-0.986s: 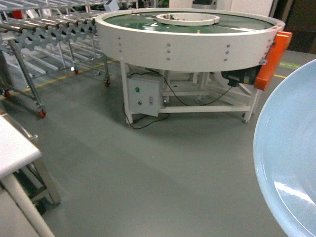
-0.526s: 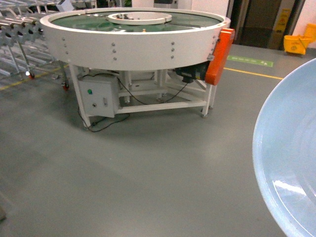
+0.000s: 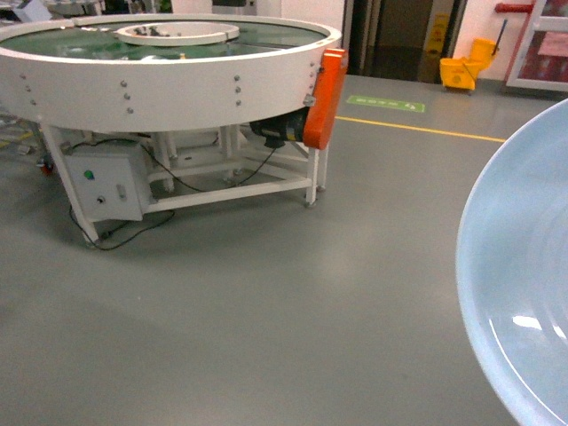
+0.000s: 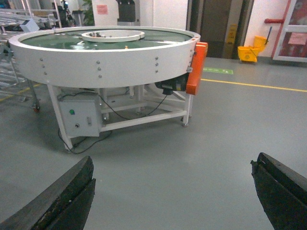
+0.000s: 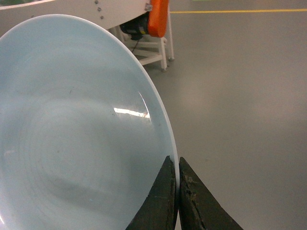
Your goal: Place blue tray on left shelf second layer neatly
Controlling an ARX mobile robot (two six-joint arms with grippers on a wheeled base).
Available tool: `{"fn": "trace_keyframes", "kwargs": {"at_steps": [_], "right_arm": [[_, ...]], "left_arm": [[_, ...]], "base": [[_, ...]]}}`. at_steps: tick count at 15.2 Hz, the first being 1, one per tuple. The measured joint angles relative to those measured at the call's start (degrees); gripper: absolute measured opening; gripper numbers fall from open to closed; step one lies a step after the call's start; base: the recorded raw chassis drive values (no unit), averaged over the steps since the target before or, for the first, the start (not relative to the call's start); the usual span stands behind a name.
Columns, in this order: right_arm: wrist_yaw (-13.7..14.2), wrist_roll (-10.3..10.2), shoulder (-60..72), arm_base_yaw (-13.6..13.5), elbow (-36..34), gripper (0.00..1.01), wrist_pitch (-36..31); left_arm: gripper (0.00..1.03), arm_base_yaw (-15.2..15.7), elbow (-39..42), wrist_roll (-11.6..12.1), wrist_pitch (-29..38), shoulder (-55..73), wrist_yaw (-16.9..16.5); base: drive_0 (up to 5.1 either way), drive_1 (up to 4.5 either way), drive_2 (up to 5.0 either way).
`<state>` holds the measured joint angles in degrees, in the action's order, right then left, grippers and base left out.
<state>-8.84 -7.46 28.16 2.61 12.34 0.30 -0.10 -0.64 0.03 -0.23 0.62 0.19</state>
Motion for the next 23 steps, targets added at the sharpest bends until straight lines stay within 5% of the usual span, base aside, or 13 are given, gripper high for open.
{"fn": "trace_keyframes", "kwargs": {"at_steps": [17, 23], "right_arm": [[0.3, 0.0, 0.2, 0.0, 0.0, 0.02, 0.2], [0.3, 0.0, 0.1, 0.0, 0.0, 0.02, 0.2]], "left_arm": [[0.98, 0.1, 0.0, 0.0, 0.0, 0.0, -0.1], [0.98, 0.0, 0.0, 0.0, 0.0, 0.0, -0.2]], "base": [[2.4, -0.69, -6.2], [-1.3, -1.33, -1.3]]}}
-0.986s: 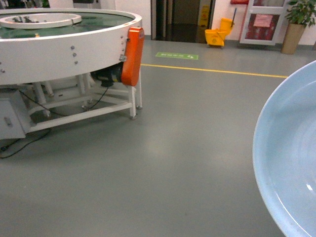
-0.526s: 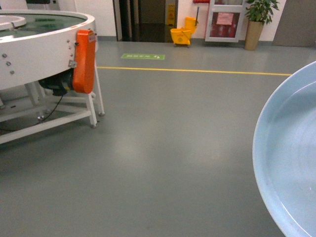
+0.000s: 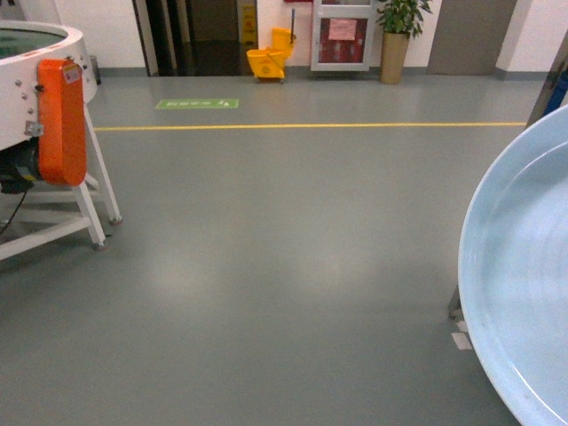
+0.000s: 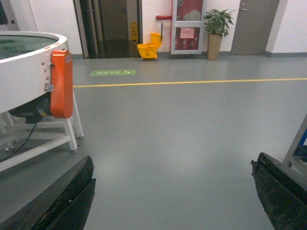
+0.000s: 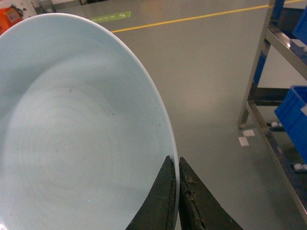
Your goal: Place blue tray on left shelf second layer neatly
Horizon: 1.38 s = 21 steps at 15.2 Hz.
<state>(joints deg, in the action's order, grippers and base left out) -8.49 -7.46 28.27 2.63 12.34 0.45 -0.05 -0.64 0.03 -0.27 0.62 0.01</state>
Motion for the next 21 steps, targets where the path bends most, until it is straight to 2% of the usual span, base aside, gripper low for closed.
{"fn": "trace_keyframes", "kwargs": {"at_steps": [21], "right_arm": [[-0.1, 0.0, 0.1, 0.0, 0.0, 0.02, 0.0]], "left_arm": [[0.98, 0.0, 0.0, 0.0, 0.1, 0.0, 0.0]], "base": [[-1.5, -1.55, -1.5]]}}
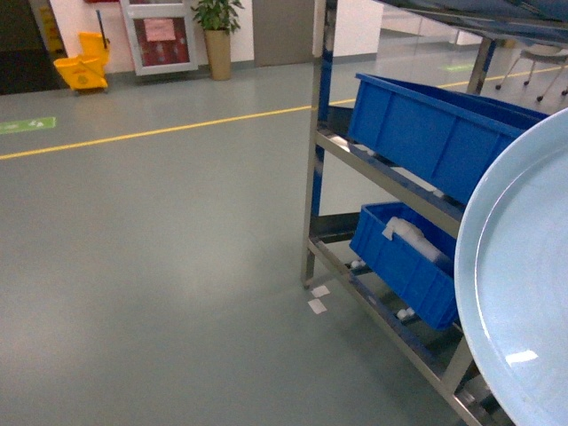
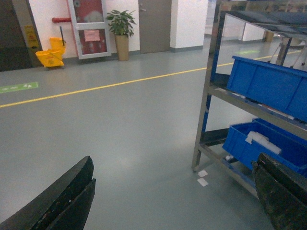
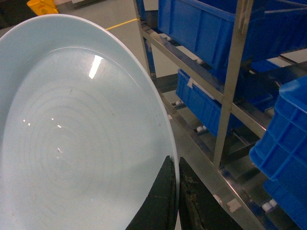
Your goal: Place blue tray on left shelf second layer neatly
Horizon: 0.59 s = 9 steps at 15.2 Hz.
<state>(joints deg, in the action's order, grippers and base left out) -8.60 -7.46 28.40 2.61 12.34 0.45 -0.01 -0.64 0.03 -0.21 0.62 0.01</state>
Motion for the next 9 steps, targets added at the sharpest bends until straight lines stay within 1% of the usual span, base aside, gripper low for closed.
{"fn": "trace_keyframes", "kwargs": {"at_steps": [7, 9], "right_arm": [[0.0, 0.0, 0.0, 0.0, 0.0, 0.02, 0.0], [0.0, 0.0, 0.0, 0.0, 0.0, 0.02, 0.1]], "left_arm": [[0.98, 0.0, 0.0, 0.0, 0.0, 0.0, 0.0], [0.98, 0.0, 0.0, 0.0, 0.1, 0.0, 0.0]], "base": [[-1.5, -1.53, -1.5], [-1.6, 2.63, -5.9]]}}
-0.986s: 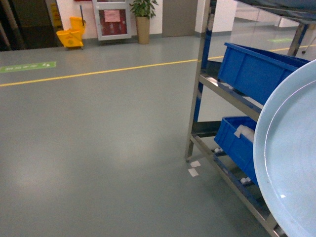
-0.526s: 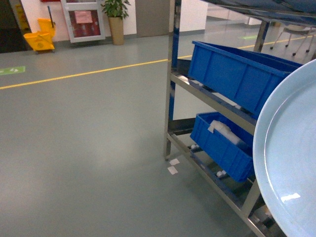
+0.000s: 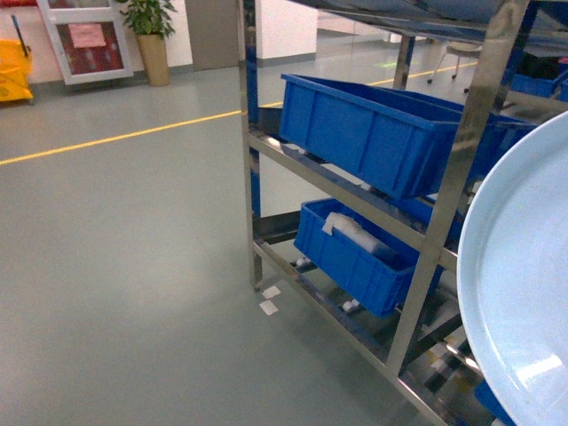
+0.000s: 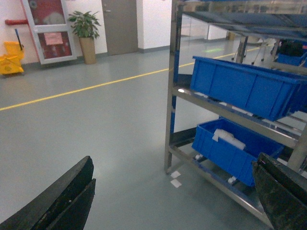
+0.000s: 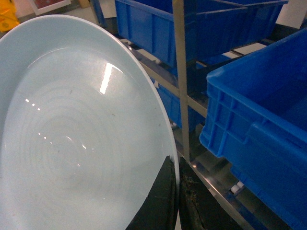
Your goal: Place blue tray on left shelf second layer neatly
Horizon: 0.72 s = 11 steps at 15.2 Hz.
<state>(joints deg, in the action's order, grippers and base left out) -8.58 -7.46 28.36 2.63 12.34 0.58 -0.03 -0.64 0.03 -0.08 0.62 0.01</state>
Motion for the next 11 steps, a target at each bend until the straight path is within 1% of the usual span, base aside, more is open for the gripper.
{"fn": "trace_keyframes", "kwargs": {"at_steps": [8, 11], "right_arm": [[0.0, 0.0, -0.1, 0.0, 0.0, 0.02, -0.2], [0.0, 0.0, 0.0, 0.0, 0.0, 0.02, -0.2]], "left_arm": [[0.98, 0.0, 0.0, 0.0, -0.1, 0.0, 0.0], [0.98, 0.0, 0.0, 0.0, 0.1, 0.0, 0.0]], "base": [[-1.6, 2.65, -5.8], [-1.5, -1.47, -1.5]]}}
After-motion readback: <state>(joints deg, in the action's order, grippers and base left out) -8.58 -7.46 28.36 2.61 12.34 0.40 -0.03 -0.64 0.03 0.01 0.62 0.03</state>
